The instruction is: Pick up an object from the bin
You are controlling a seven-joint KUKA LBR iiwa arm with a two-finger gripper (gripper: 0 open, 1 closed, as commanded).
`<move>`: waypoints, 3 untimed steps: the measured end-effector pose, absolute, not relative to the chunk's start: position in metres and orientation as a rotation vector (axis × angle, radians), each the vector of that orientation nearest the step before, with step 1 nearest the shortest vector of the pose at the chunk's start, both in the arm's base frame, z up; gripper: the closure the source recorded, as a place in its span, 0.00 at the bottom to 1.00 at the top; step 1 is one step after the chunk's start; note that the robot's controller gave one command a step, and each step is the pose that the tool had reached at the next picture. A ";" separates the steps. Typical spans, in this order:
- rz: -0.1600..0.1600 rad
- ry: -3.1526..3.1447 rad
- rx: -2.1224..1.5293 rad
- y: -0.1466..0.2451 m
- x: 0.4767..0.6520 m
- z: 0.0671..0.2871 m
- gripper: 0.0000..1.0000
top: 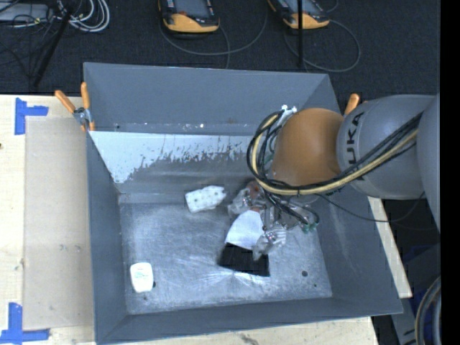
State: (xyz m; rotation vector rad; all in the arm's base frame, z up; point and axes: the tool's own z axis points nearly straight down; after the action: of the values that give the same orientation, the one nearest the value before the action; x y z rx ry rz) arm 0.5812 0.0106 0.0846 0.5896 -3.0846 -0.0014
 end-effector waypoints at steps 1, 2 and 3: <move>-0.008 -3.107 0.293 0.000 0.590 0.076 1.00; -0.007 -3.107 0.293 0.000 0.590 0.076 1.00; -0.002 -3.119 0.308 0.001 0.588 0.100 1.00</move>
Offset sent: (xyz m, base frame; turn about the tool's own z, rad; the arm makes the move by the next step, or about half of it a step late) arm 0.0000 0.0000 0.0000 0.0000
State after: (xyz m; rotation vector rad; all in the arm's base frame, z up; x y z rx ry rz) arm 0.5884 0.0006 0.1001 0.3078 -3.1187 -0.0024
